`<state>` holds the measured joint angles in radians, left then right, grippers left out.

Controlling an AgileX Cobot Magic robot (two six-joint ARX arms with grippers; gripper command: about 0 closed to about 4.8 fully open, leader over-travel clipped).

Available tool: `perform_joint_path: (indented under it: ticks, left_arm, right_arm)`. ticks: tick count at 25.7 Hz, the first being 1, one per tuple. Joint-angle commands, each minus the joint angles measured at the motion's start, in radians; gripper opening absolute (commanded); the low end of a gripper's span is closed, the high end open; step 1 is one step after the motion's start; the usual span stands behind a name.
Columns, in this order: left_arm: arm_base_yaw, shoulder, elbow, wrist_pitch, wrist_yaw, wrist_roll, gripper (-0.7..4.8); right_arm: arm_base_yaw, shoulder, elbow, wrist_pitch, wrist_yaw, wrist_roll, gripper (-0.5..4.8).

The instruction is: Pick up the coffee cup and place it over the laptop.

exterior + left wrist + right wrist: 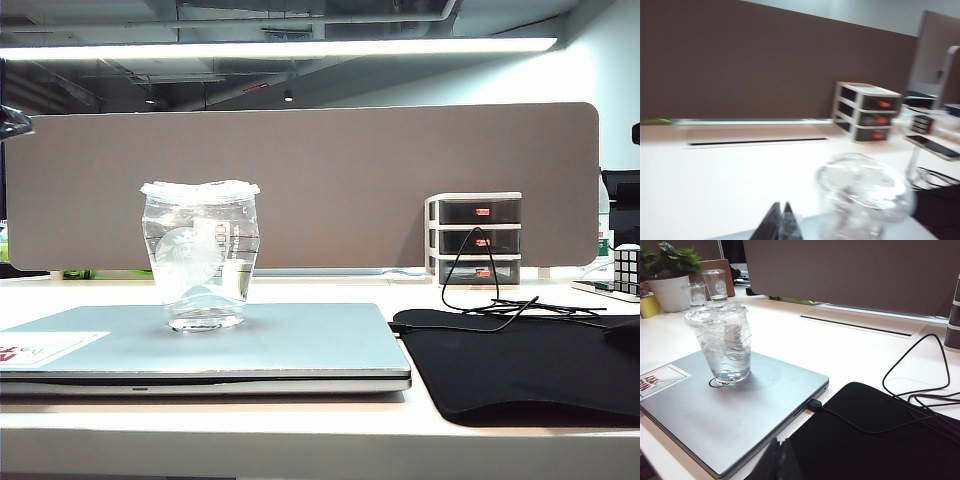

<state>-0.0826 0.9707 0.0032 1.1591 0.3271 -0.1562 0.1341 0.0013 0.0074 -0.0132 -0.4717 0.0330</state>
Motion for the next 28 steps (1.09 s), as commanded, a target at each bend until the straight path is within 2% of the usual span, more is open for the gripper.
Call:
perform_joint_path:
  ticks: [1, 5, 10, 12, 15, 18, 19, 23, 28]
  left_arm:
    - [-0.005, -0.090, 0.004, -0.132, -0.069, 0.011, -0.05]
    - [-0.005, -0.242, 0.004, -0.297, -0.101, 0.050, -0.05]
    - [-0.004, -0.425, 0.005, -0.540, -0.130, 0.043, -0.05]
    - [-0.005, -0.500, 0.005, -0.653, -0.134, 0.037, -0.05]
    - [-0.005, -0.685, 0.006, -0.895, -0.220, 0.029, -0.05]
    - [-0.005, -0.790, 0.006, -0.986, -0.222, 0.038, -0.05]
    - [-0.004, -0.821, 0.006, -1.014, -0.223, 0.048, -0.05]
    - [-0.004, -0.974, 0.005, -1.175, -0.272, 0.085, -0.05]
    - [-0.003, -0.969, 0.004, -1.170, -0.272, 0.101, -0.05]
  right_arm:
    - [0.000, -0.001, -0.005, 0.018, 0.002, 0.001, -0.06]
    - [0.000, -0.001, -0.005, 0.018, 0.002, 0.002, -0.06]
    - [0.000, -0.001, -0.005, 0.018, 0.002, 0.024, -0.06]
    - [0.000, -0.001, -0.005, 0.018, 0.002, 0.024, -0.06]
    - [0.000, -0.001, -0.005, 0.018, 0.003, 0.024, -0.06]
    - [0.000, -0.001, -0.005, 0.017, 0.025, 0.023, -0.06]
    - [0.000, -0.001, -0.005, 0.018, 0.042, 0.023, -0.06]
    - [-0.001, -0.001, -0.005, -0.001, 0.259, 0.011, -0.06]
    - [-0.001, 0.002, -0.005, -0.018, 0.407, 0.010, -0.06]
